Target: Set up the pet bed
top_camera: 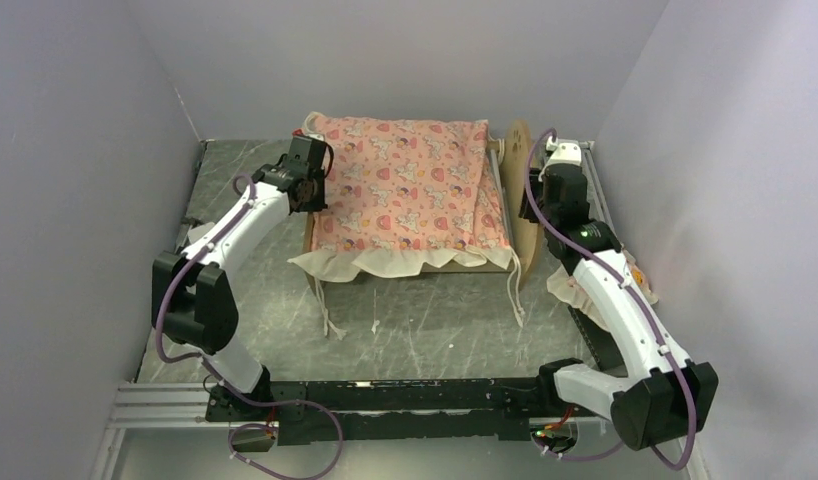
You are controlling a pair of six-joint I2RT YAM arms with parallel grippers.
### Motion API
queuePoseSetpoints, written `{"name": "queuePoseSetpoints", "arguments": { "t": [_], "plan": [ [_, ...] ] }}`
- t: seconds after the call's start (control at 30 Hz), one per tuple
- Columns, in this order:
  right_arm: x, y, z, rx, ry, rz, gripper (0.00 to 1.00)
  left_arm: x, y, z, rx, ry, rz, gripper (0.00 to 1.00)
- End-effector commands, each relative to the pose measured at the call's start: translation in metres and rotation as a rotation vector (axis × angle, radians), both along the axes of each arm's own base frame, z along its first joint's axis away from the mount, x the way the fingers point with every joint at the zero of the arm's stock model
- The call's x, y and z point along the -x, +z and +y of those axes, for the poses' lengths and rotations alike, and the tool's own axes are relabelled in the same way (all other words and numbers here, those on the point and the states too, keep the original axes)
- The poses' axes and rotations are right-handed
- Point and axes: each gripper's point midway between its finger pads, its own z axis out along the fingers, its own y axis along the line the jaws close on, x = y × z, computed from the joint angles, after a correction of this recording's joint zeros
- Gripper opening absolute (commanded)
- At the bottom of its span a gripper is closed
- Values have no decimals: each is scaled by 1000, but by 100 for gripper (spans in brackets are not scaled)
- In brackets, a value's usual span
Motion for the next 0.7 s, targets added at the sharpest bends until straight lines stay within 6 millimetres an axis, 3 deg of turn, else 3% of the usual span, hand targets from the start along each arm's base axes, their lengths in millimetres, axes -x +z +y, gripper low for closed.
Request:
{"name": "queuePoseSetpoints", "arguments": {
  "t": [0.0,0.1,0.2,0.3,0.43,0.57,0.67],
  "plan": [
    [-1,51,24,-94,100,-61,53,-13,69,-38,155,-109,-167,29],
    [22,62,34,-129,171,-31,65,13,90,-33,178,-117,-168,55],
    [47,61,44,-154,257,14,70,45,97,-25,199,-107,-121,65],
    [73,55,61,-182,379,55,70,80,93,-18,227,-92,-58,69],
    [95,28,78,-194,486,147,70,126,74,-4,242,-51,23,72],
    [98,-1,88,-159,510,219,68,152,49,1,260,-25,86,72],
    [91,-20,92,-113,501,257,67,156,35,-5,297,-18,108,72]
  ]
}}
